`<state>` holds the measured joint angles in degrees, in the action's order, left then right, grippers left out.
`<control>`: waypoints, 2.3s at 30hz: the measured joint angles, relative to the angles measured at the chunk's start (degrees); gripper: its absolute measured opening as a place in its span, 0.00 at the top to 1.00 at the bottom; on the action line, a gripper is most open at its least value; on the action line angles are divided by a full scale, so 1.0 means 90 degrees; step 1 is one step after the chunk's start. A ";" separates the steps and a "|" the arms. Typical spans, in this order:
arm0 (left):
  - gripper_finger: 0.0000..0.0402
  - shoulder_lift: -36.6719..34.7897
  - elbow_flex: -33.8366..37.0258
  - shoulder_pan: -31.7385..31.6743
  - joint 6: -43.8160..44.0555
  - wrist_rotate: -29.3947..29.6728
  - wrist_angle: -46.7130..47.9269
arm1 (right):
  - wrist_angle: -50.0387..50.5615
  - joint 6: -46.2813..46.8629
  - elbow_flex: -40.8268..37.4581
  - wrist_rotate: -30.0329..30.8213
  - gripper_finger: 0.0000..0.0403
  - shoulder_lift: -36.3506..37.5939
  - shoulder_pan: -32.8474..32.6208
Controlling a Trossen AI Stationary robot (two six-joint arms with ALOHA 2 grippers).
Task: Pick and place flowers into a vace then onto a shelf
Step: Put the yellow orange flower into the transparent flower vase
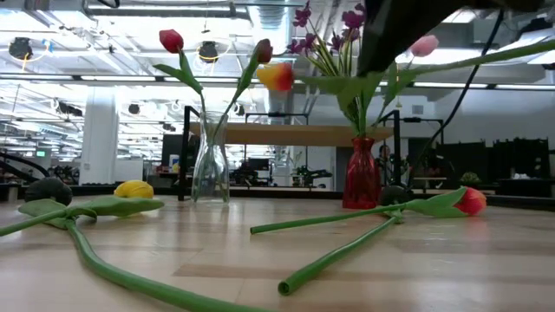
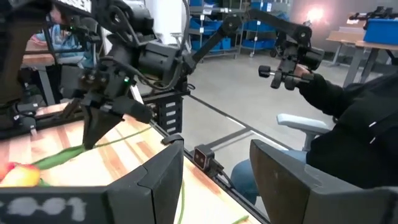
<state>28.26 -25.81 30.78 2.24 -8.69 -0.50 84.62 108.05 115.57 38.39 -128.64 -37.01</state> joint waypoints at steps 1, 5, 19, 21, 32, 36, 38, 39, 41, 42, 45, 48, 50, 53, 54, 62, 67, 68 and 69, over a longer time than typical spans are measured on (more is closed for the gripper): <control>0.56 -0.0067 0.0001 -0.0001 0.0000 -0.0001 0.0018 | 0.0016 0.0104 0.0000 0.0142 1.00 0.0000 -0.0069; 0.56 -0.0318 -0.0002 -0.0001 0.0000 0.0000 0.0233 | 0.0003 0.0355 0.0000 0.0818 1.00 0.0000 -0.0289; 0.56 -0.0354 -0.0002 -0.0001 -0.0114 0.0004 0.0628 | -0.2113 -0.1813 0.0002 0.3989 1.00 0.0000 -0.0300; 0.56 -0.0284 -0.0002 -0.0001 -0.0117 0.0012 0.0558 | -0.2801 -0.2587 0.0005 0.4122 1.00 0.0000 -0.0193; 0.56 0.0589 -0.0002 -0.0002 -0.0129 0.0944 -0.0378 | -0.7854 -0.8469 0.0005 0.3522 1.00 -0.0001 0.0339; 0.56 0.0853 -0.0002 -0.0002 -0.0303 0.1120 -0.0864 | -0.9282 -1.0066 0.0005 0.2756 1.00 0.0000 0.0494; 0.56 0.0939 -0.0002 -0.0002 -0.0397 0.1143 -0.1047 | -0.9666 -1.0488 0.0005 0.2359 1.00 0.0000 0.0586; 0.56 0.0965 -0.0002 -0.0002 -0.0444 0.1190 -0.1124 | -0.9772 -1.0616 0.0005 0.2200 1.00 0.0000 0.0625; 0.56 0.0997 -0.0002 -0.0002 -0.0542 0.1270 -0.1257 | -0.9840 -1.0707 0.0005 0.1957 1.00 -0.0001 0.0705; 0.56 0.0997 -0.0002 -0.0002 -0.0584 0.1316 -0.1339 | -0.9840 -1.0715 0.0005 0.1906 1.00 0.0000 0.0743; 0.56 0.0992 -0.0002 -0.0002 -0.0714 0.1396 -0.1572 | -0.9810 -1.0722 0.0005 0.1852 1.00 -0.0002 0.0827; 0.56 0.0992 -0.0002 -0.0002 -0.0856 0.1401 -0.1689 | -0.9810 -1.0725 0.0005 0.1580 1.00 -0.0002 0.0872; 0.56 0.0992 -0.0002 -0.0002 -0.0890 0.1401 -0.1755 | -0.9808 -1.0725 0.0005 0.1549 1.00 -0.0002 0.0906; 0.56 0.0993 -0.0002 -0.0002 -0.0902 0.1405 -0.1809 | -0.9812 -1.0727 0.0005 0.1471 1.00 -0.0002 0.0908; 0.56 0.0995 -0.0002 -0.0002 -0.0927 0.1425 -0.1829 | -0.9810 -1.0727 0.0005 0.1407 1.00 -0.0002 0.0908; 0.56 0.0997 -0.0002 -0.0002 -0.1111 0.1846 -0.1889 | -0.9811 -1.0730 0.0005 0.1351 1.00 -0.0002 0.0908; 0.56 0.0997 -0.0002 -0.0002 -0.1115 0.1899 -0.1963 | -0.9812 -1.0730 0.0005 0.1217 1.00 -0.0002 0.0922; 0.56 0.0997 -0.0002 -0.0002 -0.1113 0.1899 -0.1969 | -0.9812 -1.0730 0.0005 0.1217 1.00 -0.0002 0.0934; 0.56 0.0997 -0.0002 -0.0002 -0.1114 0.1899 -0.1977 | -0.9812 -1.0730 0.0005 0.1213 1.00 -0.0002 0.0948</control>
<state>37.23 -25.82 30.76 -7.78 8.40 -18.29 -3.68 11.48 115.61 49.30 -128.66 -28.48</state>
